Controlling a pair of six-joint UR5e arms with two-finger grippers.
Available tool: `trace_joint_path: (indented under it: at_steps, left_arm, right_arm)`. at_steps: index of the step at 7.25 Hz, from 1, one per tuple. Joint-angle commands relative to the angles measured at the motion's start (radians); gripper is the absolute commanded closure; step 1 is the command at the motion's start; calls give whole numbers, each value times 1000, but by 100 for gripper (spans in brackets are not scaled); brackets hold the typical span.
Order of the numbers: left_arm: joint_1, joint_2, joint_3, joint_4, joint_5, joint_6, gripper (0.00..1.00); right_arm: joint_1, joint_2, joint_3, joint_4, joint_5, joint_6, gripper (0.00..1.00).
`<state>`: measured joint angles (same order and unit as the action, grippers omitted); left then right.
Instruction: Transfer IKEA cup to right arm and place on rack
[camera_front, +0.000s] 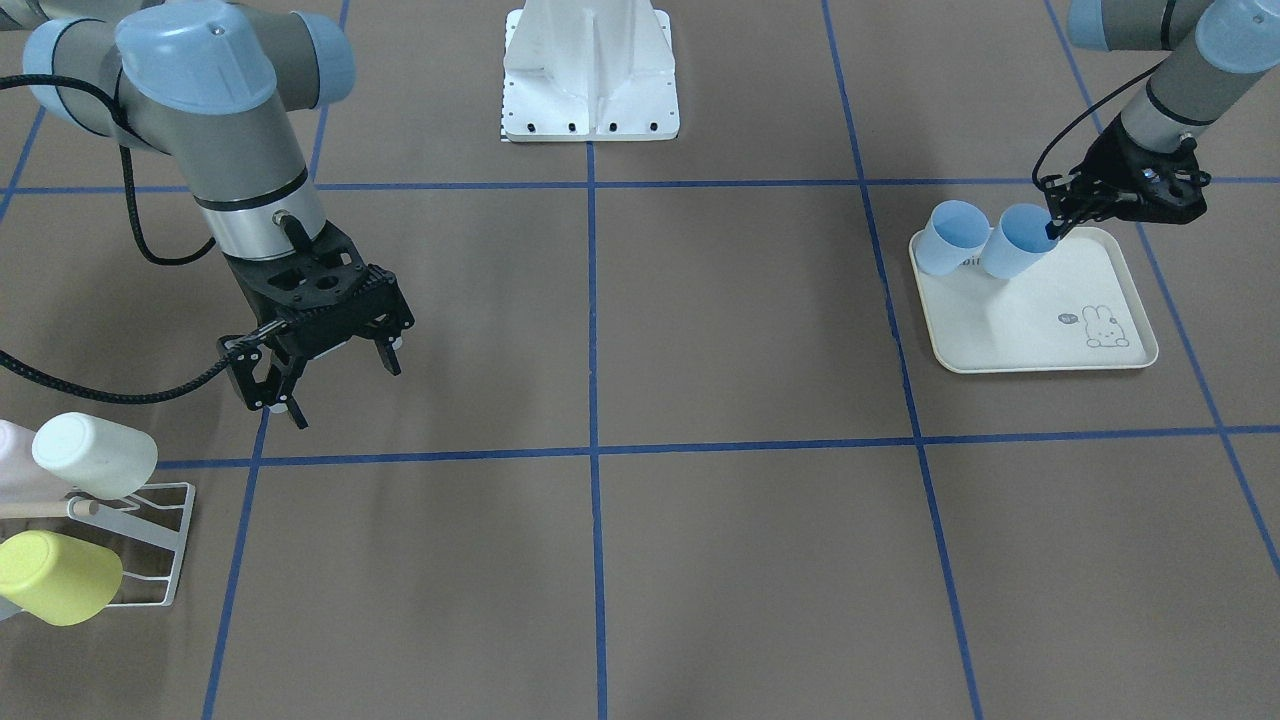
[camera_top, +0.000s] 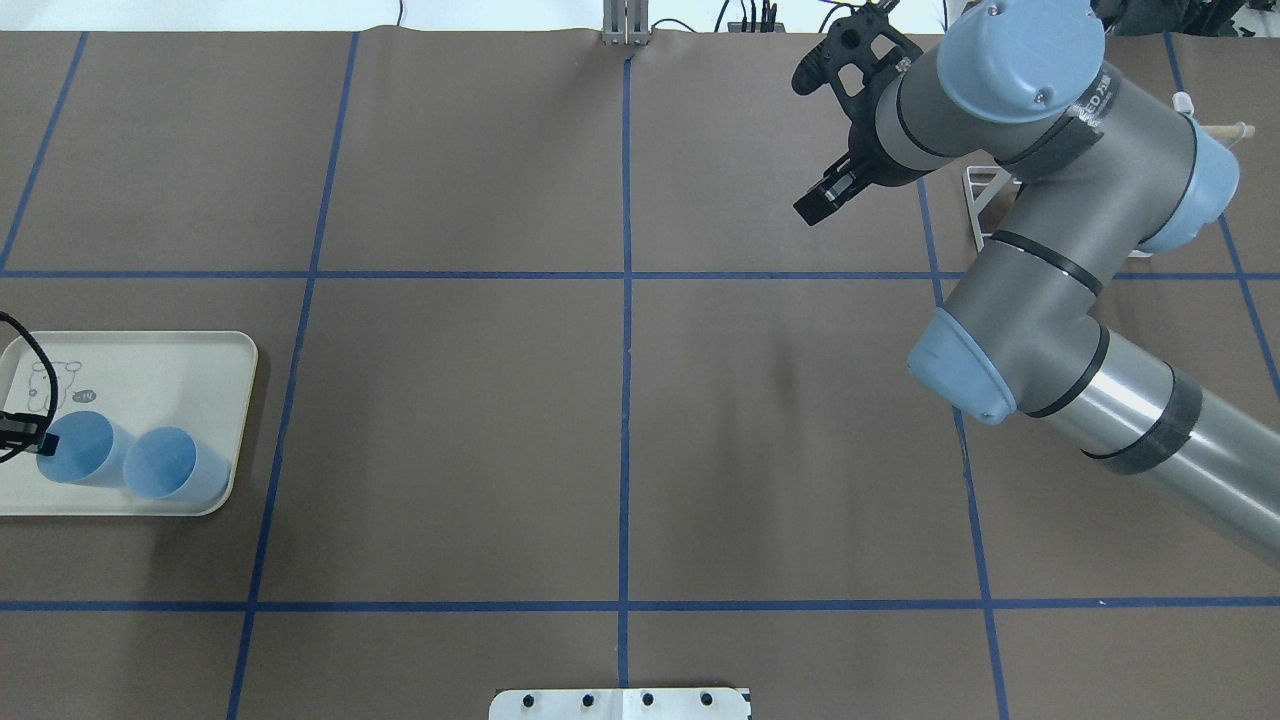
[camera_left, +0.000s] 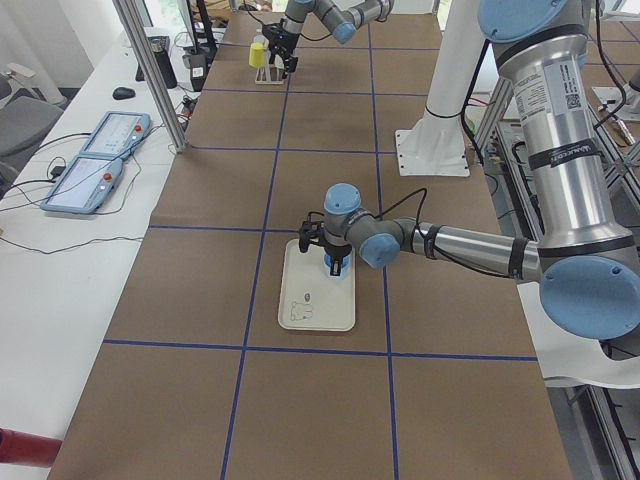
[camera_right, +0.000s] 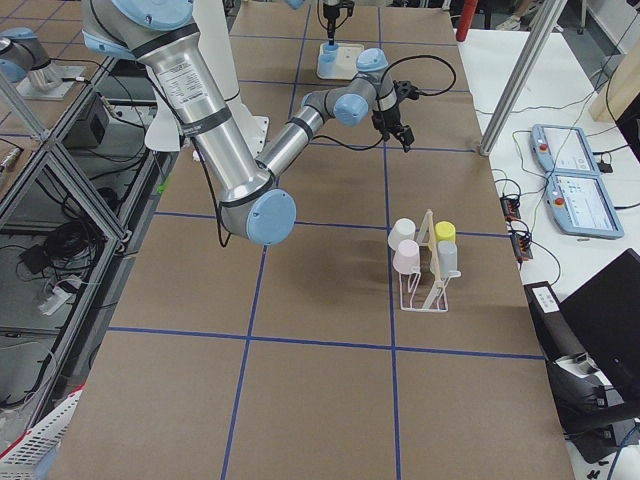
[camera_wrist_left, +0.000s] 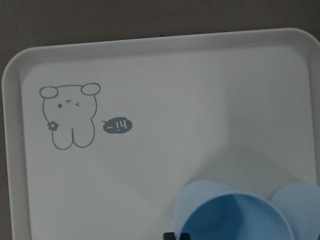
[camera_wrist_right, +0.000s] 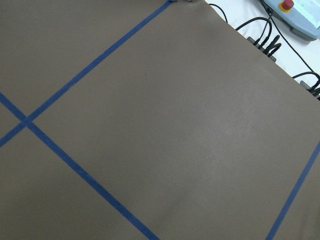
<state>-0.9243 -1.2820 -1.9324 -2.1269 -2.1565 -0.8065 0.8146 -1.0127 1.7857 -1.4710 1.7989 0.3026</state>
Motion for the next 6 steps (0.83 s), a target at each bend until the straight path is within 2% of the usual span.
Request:
trace_joint_path:
  at_steps: [1, 2, 3, 5, 6]
  left_arm:
    - [-109, -23, -14, 4, -51, 1, 100]
    - [-184, -80, -14, 30, -92, -6, 100]
    - [-227, -173, -16, 104, -117, -28, 100]
    - [-240, -329, -14, 140, -198, -295, 100]
    - [-240, -406, -14, 136, -238, -454, 100]
  right_arm:
    - [-15, 23, -3, 8, -6, -3, 0]
    - [-28, 23, -18, 100, -12, -5, 0]
    - [-29, 23, -64, 245, -15, -5, 0]
    - [-38, 23, -149, 531, -38, 13, 1]
    - [-57, 23, -160, 613, -64, 44, 1]
